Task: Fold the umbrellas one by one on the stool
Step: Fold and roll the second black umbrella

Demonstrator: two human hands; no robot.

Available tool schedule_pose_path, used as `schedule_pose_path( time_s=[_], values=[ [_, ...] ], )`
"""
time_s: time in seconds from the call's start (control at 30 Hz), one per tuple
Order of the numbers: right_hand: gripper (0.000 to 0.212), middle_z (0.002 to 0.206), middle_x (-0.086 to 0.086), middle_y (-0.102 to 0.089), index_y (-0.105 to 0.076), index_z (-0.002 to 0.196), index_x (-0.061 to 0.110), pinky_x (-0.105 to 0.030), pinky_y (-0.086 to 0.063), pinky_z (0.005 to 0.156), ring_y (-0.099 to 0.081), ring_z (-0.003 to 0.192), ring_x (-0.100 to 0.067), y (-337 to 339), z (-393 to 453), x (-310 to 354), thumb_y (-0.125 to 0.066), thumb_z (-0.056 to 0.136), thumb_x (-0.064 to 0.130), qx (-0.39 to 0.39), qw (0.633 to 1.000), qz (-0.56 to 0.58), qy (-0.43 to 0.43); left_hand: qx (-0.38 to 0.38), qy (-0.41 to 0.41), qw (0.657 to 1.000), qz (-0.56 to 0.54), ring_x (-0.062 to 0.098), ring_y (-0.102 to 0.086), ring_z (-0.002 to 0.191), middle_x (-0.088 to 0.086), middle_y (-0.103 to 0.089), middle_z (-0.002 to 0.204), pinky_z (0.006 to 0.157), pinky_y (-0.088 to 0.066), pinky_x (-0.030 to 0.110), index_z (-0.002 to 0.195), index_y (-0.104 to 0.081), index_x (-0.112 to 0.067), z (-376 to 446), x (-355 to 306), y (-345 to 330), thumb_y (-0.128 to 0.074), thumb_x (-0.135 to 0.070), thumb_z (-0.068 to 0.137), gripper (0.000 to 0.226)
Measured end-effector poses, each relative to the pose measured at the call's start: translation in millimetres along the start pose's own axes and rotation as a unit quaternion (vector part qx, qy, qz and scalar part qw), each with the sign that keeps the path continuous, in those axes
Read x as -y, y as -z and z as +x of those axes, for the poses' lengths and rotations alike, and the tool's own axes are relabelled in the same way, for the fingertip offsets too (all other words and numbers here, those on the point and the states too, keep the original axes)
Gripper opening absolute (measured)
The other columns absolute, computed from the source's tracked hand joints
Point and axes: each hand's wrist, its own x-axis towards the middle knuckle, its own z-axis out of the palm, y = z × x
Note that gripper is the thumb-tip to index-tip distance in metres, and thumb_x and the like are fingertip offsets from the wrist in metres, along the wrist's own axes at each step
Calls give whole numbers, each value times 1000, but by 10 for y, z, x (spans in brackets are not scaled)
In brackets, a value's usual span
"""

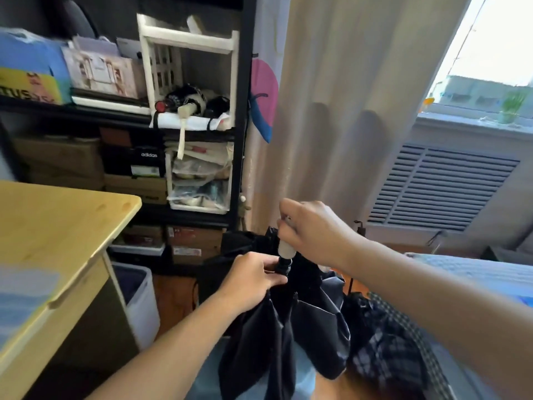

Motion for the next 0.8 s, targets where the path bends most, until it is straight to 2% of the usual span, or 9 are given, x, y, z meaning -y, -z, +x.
schedule_pose_path(
  time_s=[0.07,0.2,0.3,0.47,0.6,0.7,0.8],
  values=[
    [19,65,5,-45,-47,85,13,-34,-35,59,-48,62,-29,-135,-73,-54,-54,99,24,6,1000,8,-6,4,-6,1000,15,-12,-67,89,-26,-75,89,79,-47,8,105,-79,-38,5,14,3,-81,-21,86,25],
    [22,64,5,-46,-47,86,11,-36,-40,59,-48,63,-30,-190,-61,-165,-55,100,26,0,1000,9,-24,-1,-14,1000,26,-8,-66,91,-23,-76,88,86,-49,17,101,-80,-35,72,6,-25,-81,-22,85,21],
    [21,69,0,-53,-50,90,8,-38,-46,61,-52,65,-31,-233,-128,-193,-54,100,27,-6,999,13,-34,8,-18,999,32,-7,-66,91,-23,-75,85,86,-46,20,99,-80,-34,99,3,-55,-81,-23,85,18],
    [22,76,-9,-58,-48,93,9,-40,-49,65,-56,71,-36,-88,-184,-212,-51,101,29,20,997,15,-67,-5,5,999,49,-1,-68,96,-23,-76,90,94,-52,28,97,-77,-46,71,-74,-112,-82,-28,84,23],
    [26,84,-7,-59,-44,96,16,-41,-52,67,-58,76,-34,59,-216,-172,-48,103,41,91,989,-5,-113,-18,10,998,60,3,-67,97,-17,-76,92,86,-47,21,102,-80,-37,-8,-224,-132,-81,-26,86,19],
    [33,84,-5,-57,-43,100,20,-39,-49,63,-57,72,-26,133,-221,-119,-41,105,53,125,983,-35,-133,-5,16,998,66,9,-67,101,-13,-75,100,85,-45,21,111,-77,-32,-97,-329,-141,-75,-22,90,23],
    [31,85,-5,-54,-44,105,20,-37,-44,61,-55,71,-24,203,-174,-105,-40,106,50,131,975,-32,-178,-27,12,1000,6,-1,-63,98,-12,-70,113,83,-43,11,130,-67,-30,-265,-491,-47,-67,-16,97,37]
  ],
)
